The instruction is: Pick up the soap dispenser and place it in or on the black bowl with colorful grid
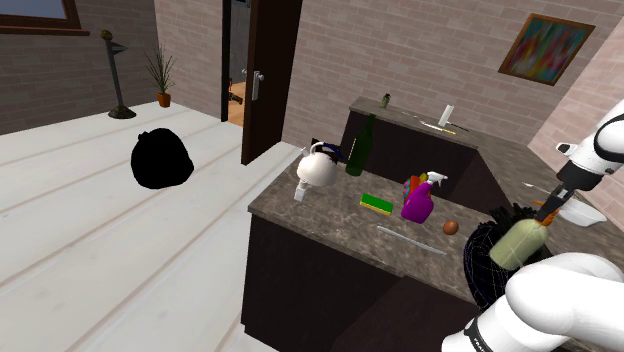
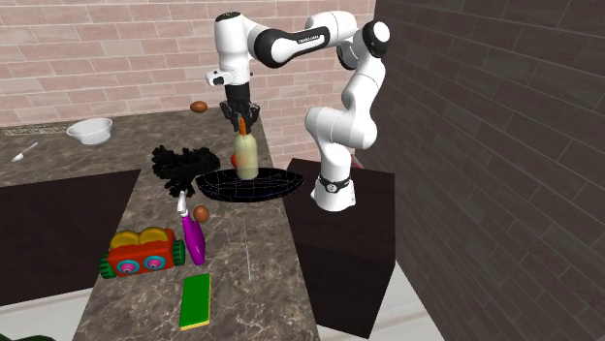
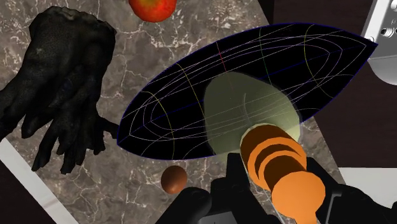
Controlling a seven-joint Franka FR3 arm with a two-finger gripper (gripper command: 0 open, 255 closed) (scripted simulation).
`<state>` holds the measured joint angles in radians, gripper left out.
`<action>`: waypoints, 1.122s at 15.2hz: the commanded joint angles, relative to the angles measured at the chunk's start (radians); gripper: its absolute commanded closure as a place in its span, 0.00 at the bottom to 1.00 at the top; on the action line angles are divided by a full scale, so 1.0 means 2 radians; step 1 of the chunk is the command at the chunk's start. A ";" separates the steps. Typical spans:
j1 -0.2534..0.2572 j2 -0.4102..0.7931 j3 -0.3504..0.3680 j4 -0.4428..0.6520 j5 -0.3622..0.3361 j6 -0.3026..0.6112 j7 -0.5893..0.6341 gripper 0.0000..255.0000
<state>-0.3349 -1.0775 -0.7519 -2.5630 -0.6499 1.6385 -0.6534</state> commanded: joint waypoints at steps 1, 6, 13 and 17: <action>0.000 0.000 0.000 0.000 0.000 0.000 0.000 1.00; 0.000 0.000 0.000 0.000 0.000 0.000 0.000 0.00; 0.010 0.009 0.035 0.058 0.032 -0.051 -0.006 0.00; 0.010 0.009 0.035 0.058 0.032 -0.051 -0.006 0.00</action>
<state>-0.3139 -1.0591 -0.6827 -2.4465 -0.5870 1.5370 -0.6662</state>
